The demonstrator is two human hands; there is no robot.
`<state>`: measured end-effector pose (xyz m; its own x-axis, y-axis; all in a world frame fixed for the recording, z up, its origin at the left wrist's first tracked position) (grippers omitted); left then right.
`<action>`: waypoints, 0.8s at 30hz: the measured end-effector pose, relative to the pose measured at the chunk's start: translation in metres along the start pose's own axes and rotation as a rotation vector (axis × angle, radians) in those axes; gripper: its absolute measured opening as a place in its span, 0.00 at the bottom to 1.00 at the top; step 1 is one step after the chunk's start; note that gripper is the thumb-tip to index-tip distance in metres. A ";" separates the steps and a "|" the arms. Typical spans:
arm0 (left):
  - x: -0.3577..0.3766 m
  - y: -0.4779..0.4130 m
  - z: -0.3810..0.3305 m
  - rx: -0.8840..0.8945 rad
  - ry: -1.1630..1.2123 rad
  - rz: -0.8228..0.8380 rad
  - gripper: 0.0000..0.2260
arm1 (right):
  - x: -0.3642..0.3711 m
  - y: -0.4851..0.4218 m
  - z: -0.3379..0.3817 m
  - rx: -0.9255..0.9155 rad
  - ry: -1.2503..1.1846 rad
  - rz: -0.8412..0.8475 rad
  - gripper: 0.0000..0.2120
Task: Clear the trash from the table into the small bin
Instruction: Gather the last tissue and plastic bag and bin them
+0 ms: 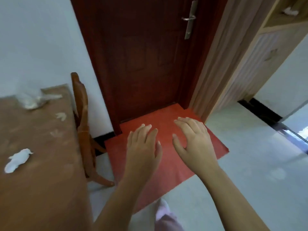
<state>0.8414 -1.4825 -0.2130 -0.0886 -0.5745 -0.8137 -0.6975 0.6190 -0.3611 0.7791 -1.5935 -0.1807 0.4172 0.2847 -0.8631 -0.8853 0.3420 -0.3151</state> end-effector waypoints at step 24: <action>-0.107 -0.077 0.235 -0.761 -0.261 -0.381 0.15 | 0.174 -0.250 0.175 -0.764 -0.339 0.298 0.15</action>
<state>1.0715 -1.3429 -0.2045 0.3460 -0.4711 -0.8114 -0.9382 -0.1662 -0.3036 1.1093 -1.4727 -0.1829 0.0784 0.5583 -0.8259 -0.8117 -0.4452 -0.3781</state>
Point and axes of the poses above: each hand's wrist, its own y-axis away from the middle knuckle, its own x-axis out of the palm, z = x × y, the point moved 8 cm from there along -y, towards the middle knuckle, and after that the axes turned 8 degrees about z, right-handed, at the moved point
